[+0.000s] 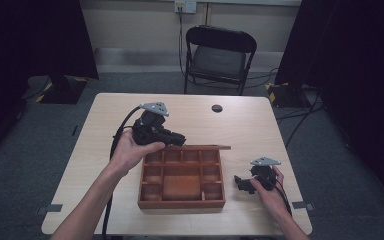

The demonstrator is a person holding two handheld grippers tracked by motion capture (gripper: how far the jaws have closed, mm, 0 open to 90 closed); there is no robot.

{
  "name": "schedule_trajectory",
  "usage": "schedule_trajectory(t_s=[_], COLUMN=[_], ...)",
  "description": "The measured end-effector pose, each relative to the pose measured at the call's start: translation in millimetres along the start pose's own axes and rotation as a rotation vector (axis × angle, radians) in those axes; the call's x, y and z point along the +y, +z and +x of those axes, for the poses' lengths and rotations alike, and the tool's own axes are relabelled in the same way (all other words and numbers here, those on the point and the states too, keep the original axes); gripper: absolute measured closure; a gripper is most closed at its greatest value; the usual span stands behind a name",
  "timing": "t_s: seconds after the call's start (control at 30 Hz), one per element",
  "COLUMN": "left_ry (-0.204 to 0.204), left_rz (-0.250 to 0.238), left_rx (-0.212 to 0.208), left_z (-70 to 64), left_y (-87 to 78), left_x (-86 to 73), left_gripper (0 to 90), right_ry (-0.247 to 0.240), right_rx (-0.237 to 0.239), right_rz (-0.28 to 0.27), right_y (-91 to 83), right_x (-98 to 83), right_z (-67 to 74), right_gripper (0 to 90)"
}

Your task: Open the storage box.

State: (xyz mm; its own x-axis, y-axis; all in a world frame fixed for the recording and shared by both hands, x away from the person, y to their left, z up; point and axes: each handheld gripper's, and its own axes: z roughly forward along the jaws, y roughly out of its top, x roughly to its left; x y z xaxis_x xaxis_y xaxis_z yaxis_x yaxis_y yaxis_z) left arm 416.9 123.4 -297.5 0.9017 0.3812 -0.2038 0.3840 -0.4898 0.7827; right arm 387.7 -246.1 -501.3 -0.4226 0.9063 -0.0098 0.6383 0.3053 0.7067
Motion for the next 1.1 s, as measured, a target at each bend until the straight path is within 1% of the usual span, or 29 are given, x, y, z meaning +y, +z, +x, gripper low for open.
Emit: schedule_trajectory(t_s=[0.23,0.3,0.33,0.57,0.63,0.7,0.8,0.93,1.1], left_ry=[-0.007,-0.003,-0.009,-0.010,-0.017,-0.017,-0.023,-0.020,-0.028], left_rz=[-0.002,-0.002,-0.008,-0.004,-0.021,-0.013,-0.028,-0.025,-0.029], left_rx=[0.006,0.007,0.009,0.001,-0.005,-0.005,-0.010,-0.013,-0.013], left_z=[1.4,2.2,2.1,5.0,6.5,7.3,7.8,8.9,10.8], left_y=[-0.8,-1.0,-0.6,-1.8,-1.2,-2.0,-1.1,-1.5,-2.0], left_x=[1.0,1.8,1.7,2.9,2.3,3.0,2.6,3.1,4.6], left_gripper=[83.5,83.5,83.5,83.5,83.6,83.5,83.6,83.6,83.7], right_ry=[0.000,0.000,0.000,0.000,0.000,0.000,0.000,0.000,0.000], right_rx=[0.000,0.000,0.000,0.000,0.000,0.000,0.000,0.000,0.000], right_rz=[0.000,0.000,0.000,0.000,0.000,0.000,0.000,0.000,0.000], right_y=[0.0,0.0,0.0,0.0,0.0,0.0,0.0,0.0,0.0], right_x=[0.0,0.0,0.0,0.0,0.0,0.0,0.0,0.0,0.0], right_z=[0.0,0.0,0.0,0.0,0.0,0.0,0.0,0.0,0.0], right_gripper=[0.0,0.0,0.0,0.0,0.0,0.0,0.0,0.0,0.0])
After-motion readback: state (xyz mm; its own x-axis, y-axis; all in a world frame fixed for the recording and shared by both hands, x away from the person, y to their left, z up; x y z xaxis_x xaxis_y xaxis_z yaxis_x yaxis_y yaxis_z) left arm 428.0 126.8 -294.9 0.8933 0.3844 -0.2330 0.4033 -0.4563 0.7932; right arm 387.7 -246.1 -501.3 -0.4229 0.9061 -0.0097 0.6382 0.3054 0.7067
